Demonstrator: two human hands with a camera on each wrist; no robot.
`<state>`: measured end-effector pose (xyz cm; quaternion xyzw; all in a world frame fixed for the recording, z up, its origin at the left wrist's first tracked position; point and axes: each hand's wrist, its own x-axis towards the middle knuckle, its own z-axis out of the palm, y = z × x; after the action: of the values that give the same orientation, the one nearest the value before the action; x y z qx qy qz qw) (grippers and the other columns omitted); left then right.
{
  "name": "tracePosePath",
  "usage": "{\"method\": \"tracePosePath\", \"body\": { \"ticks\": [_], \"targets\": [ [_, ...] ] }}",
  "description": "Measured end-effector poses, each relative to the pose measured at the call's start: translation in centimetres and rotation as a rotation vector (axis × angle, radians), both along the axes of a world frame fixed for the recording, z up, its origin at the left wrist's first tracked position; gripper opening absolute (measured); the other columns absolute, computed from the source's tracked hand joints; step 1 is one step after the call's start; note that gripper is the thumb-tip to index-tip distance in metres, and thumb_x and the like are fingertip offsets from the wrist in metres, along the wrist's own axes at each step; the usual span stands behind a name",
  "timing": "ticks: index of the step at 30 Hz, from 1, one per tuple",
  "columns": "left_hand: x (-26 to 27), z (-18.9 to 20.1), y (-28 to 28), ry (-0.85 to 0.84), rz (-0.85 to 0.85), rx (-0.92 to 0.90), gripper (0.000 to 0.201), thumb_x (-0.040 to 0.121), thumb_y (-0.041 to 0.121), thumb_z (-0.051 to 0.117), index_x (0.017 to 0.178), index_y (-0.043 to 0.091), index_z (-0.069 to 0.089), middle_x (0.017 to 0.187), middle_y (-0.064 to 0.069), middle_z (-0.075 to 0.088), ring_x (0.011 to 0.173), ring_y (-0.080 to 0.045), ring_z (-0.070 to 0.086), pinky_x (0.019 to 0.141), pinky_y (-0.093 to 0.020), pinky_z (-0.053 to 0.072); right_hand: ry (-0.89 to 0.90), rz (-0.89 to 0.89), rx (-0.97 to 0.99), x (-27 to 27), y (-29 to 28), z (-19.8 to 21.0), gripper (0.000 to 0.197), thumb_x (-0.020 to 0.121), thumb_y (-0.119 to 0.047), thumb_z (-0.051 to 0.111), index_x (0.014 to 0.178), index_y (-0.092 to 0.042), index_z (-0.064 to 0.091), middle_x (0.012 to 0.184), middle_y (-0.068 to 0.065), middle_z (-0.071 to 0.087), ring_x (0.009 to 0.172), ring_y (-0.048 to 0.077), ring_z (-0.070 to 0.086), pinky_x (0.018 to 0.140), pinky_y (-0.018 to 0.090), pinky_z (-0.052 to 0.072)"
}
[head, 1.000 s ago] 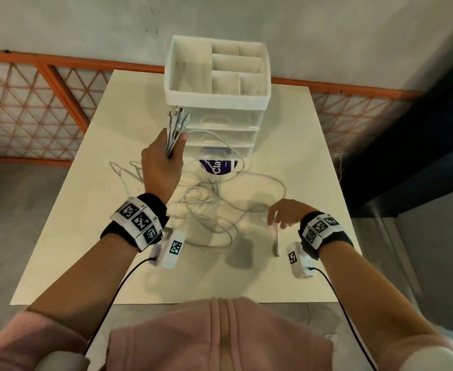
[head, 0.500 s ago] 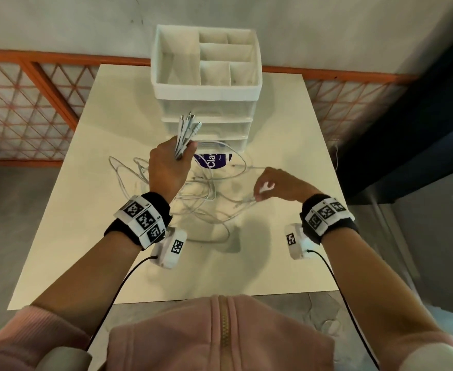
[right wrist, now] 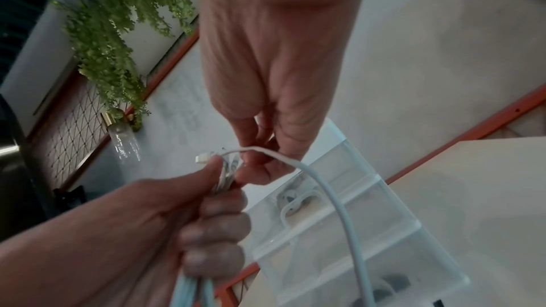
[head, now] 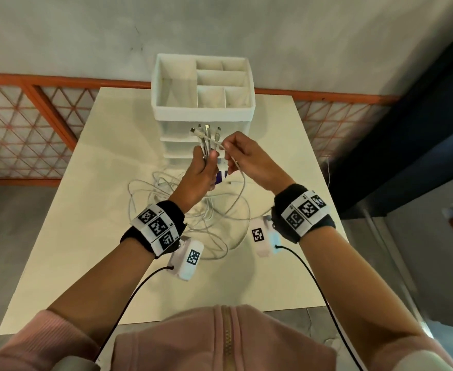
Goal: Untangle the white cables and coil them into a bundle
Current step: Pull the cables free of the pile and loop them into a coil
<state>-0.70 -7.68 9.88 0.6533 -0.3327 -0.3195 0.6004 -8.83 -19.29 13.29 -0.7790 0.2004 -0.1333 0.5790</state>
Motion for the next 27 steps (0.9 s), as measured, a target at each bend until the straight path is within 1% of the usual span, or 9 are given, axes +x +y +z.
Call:
{"method": "tracePosePath", "body": {
  "ticks": [4, 7, 9, 15, 19, 21, 23, 25, 27],
  "targets": [
    [-0.5, 0.4, -0.5, 0.049, 0.036, -0.046, 0.024, 0.103, 0.029, 0.028, 0.080, 0.024, 0.022, 0.072, 0.003, 0.035, 0.046, 0.003, 0.041, 0.049, -0.017, 0.037, -0.008, -0.049, 0.069, 0.3, 0.8, -0.8, 0.007, 0.099, -0.015, 0.042, 0.096, -0.010, 0.045, 0.083, 0.004, 0.048, 0.070, 0.013, 0.052, 0.071, 0.034, 0.059],
    [-0.5, 0.5, -0.7, 0.099, 0.044, -0.109, 0.022, 0.103, 0.029, 0.027, 0.083, 0.022, 0.026, 0.090, -0.007, 0.048, 0.080, -0.007, 0.059, 0.060, -0.020, 0.056, 0.031, -0.039, 0.109, 0.5, 1.7, -1.0, 0.009, 0.098, -0.019, 0.045, 0.096, -0.011, 0.042, 0.084, 0.004, 0.052, 0.069, 0.018, 0.062, 0.074, 0.046, 0.059],
    [-0.5, 0.6, -0.7, 0.089, 0.067, -0.100, 0.020, 0.103, 0.031, 0.027, 0.086, 0.021, 0.030, 0.098, -0.012, 0.050, 0.089, -0.015, 0.059, 0.065, -0.026, 0.059, 0.037, -0.029, 0.137, 0.5, 2.1, -0.7, 0.011, 0.098, -0.021, 0.044, 0.097, -0.011, 0.040, 0.082, 0.004, 0.053, 0.068, 0.018, 0.064, 0.076, 0.048, 0.059],
    [0.0, 2.5, -0.4, 0.011, 0.168, -0.154, 0.021, 0.104, 0.030, 0.025, 0.100, 0.012, 0.036, 0.081, -0.001, 0.049, 0.054, -0.003, 0.054, 0.047, -0.023, 0.048, 0.145, 0.090, 0.109, 0.1, 2.5, -0.6, 0.033, 0.097, -0.041, 0.041, 0.112, -0.012, 0.034, 0.085, 0.001, 0.053, 0.063, 0.013, 0.051, 0.057, 0.028, 0.049],
    [0.0, 5.0, 0.4, 0.049, 0.083, -0.254, 0.021, 0.103, 0.031, 0.024, 0.101, 0.017, 0.039, 0.081, 0.000, 0.053, 0.054, -0.008, 0.058, 0.045, -0.028, 0.053, 0.158, 0.284, 0.090, 0.2, 2.6, -1.3, 0.051, 0.083, -0.034, 0.068, 0.125, -0.022, 0.042, 0.088, 0.008, 0.050, 0.067, 0.013, 0.044, 0.057, 0.025, 0.040],
    [-0.1, 5.8, 0.7, 0.036, 0.008, -0.267, 0.023, 0.104, 0.029, 0.023, 0.093, 0.019, 0.041, 0.075, -0.001, 0.054, 0.061, -0.011, 0.057, 0.057, -0.024, 0.051, 0.190, 0.365, 0.093, 0.7, 2.9, -0.8, 0.043, 0.072, -0.031, 0.077, 0.108, -0.022, 0.056, 0.084, 0.000, 0.056, 0.073, 0.011, 0.048, 0.061, 0.023, 0.042],
    [0.0, 6.3, 1.0, 0.140, -0.064, -0.305, 0.025, 0.104, 0.028, 0.023, 0.088, 0.018, 0.040, 0.066, 0.002, 0.049, 0.060, -0.014, 0.052, 0.061, -0.024, 0.047, 0.211, 0.415, 0.081, 1.4, 3.3, -0.3, 0.043, 0.072, -0.022, 0.079, 0.109, -0.018, 0.059, 0.092, -0.008, 0.063, 0.085, 0.005, 0.058, 0.079, 0.020, 0.050],
    [0.4, 6.8, 1.3, 0.204, -0.099, -0.349, 0.026, 0.104, 0.028, 0.022, 0.084, 0.017, 0.036, 0.059, 0.007, 0.040, 0.049, -0.010, 0.041, 0.052, -0.022, 0.041, 0.243, 0.394, -0.001, 2.1, 3.5, -0.2, 0.045, 0.076, -0.017, 0.077, 0.115, -0.011, 0.056, 0.101, -0.008, 0.063, 0.097, 0.002, 0.059, 0.091, 0.019, 0.047],
    [1.0, 7.4, 2.0, 0.212, -0.084, -0.392, 0.029, 0.104, 0.027, 0.020, 0.080, 0.017, 0.033, 0.056, 0.011, 0.035, 0.044, -0.004, 0.028, 0.044, -0.016, 0.031, 0.269, 0.334, -0.167, 2.6, 3.4, -0.5, 0.045, 0.079, -0.020, 0.074, 0.115, -0.006, 0.051, 0.105, -0.004, 0.057, 0.101, 0.009, 0.050, 0.090, 0.022, 0.041]
  ]
}}
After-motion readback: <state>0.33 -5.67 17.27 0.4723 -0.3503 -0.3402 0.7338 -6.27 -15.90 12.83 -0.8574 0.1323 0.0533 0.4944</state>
